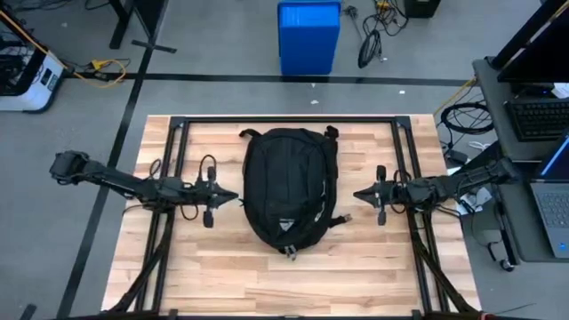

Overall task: Unpack backpack
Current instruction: Return to Home Position

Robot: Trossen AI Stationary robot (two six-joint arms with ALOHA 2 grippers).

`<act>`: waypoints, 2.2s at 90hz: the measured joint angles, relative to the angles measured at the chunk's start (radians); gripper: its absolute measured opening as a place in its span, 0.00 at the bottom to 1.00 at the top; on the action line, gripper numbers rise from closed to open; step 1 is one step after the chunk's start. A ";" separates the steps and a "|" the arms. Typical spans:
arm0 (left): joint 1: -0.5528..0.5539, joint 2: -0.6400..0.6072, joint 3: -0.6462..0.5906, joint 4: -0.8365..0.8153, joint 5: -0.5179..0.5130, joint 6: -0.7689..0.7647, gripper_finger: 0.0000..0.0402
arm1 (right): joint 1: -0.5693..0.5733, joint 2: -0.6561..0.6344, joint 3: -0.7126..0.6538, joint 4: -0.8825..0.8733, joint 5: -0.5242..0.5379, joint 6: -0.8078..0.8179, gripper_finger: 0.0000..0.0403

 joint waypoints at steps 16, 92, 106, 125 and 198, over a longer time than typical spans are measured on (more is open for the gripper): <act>0.000 -0.208 0.000 -0.236 0.006 -0.028 0.00 | 0.000 0.000 0.000 0.000 0.000 0.003 0.00; 0.000 -0.667 0.000 -0.593 0.088 0.043 0.00 | 0.000 -0.122 0.034 -0.122 0.008 0.004 0.00; 0.001 -0.667 0.000 -0.593 0.086 0.039 0.00 | -0.001 -0.221 0.042 -0.141 0.011 -0.046 0.00; 0.001 -0.667 0.000 -0.593 0.083 0.034 0.00 | -0.001 -0.219 0.048 -0.183 0.039 -0.023 0.00; 0.001 -0.667 -0.001 -0.592 0.082 -0.018 0.00 | 0.037 -0.216 -0.032 0.093 -0.028 -0.093 0.00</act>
